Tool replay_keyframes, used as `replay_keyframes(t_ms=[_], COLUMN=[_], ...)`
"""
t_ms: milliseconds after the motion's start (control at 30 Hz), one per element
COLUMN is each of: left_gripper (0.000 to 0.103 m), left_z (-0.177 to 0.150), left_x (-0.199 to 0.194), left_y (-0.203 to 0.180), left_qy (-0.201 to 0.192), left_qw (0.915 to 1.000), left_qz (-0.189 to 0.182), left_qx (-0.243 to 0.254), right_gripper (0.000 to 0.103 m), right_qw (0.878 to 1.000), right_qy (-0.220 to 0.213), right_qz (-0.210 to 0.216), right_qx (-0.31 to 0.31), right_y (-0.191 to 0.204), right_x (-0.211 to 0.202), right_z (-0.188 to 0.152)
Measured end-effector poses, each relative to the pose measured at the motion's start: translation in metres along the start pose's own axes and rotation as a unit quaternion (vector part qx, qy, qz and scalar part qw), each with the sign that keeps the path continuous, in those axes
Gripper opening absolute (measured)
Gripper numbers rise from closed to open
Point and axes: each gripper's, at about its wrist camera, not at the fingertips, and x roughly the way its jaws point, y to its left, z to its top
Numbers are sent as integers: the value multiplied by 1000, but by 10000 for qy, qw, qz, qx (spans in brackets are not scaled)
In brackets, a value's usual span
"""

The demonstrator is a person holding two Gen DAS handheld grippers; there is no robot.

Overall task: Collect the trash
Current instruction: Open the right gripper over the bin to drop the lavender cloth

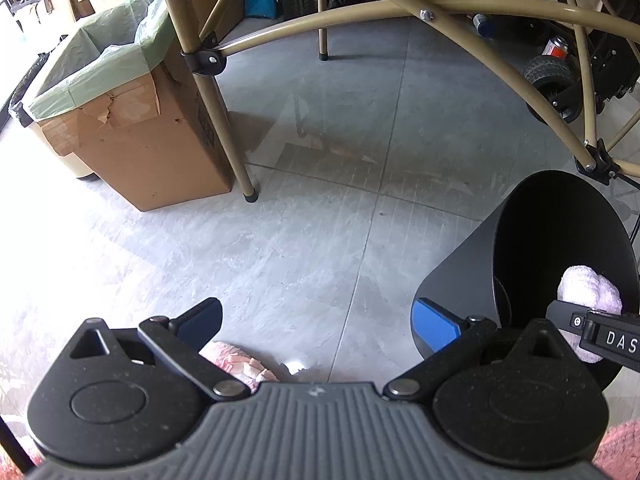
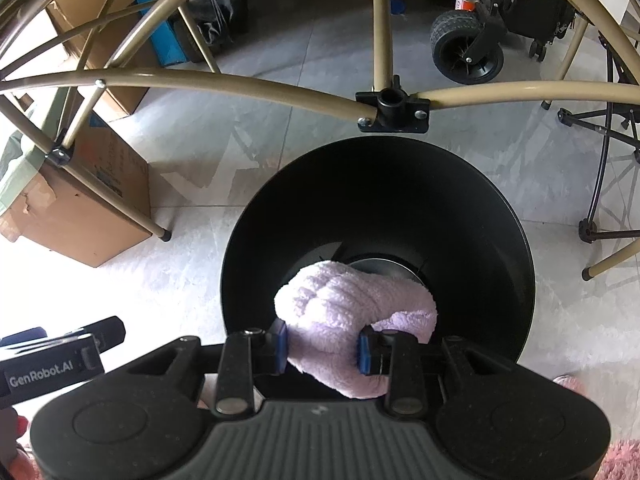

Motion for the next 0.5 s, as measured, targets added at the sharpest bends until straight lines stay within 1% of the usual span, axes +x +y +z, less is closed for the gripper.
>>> replay_keyframes(t_ms=[67,100,133,200,267,333,500], left_gripper=[103,103,103,103,103,103,103], left_z=[0,0,0,0,-1,-1,0], left_x=[1,1,1,1,2,3,3], left_y=[0,0,0,0,0,1,0], left_qy=[7,7,7,14,14,18,26], left_qw=[10000,10000,10000,10000,10000,10000,10000], left_qz=[0,0,2,7,20,30,44], left_qx=[-2,-1,1,4,1,-11,-3], right_gripper=[39,48,66,88,91,98,100], right_qw=[9999,9999,9998,9998,9997,9998,9998], right_qy=[-22,-19,-12,-32,-61,-19,73], right_qz=[-71,-97,-126,-176,-170,-193,-197], right_qx=[-72,-104,-120,-125,-134,-104,-38], right_y=[2,3,4,4,2,-1,-5], right_x=[-1,-1,-1,-2,-5,-4,-2], right_z=[-1,-1,0,0,1,0,-1])
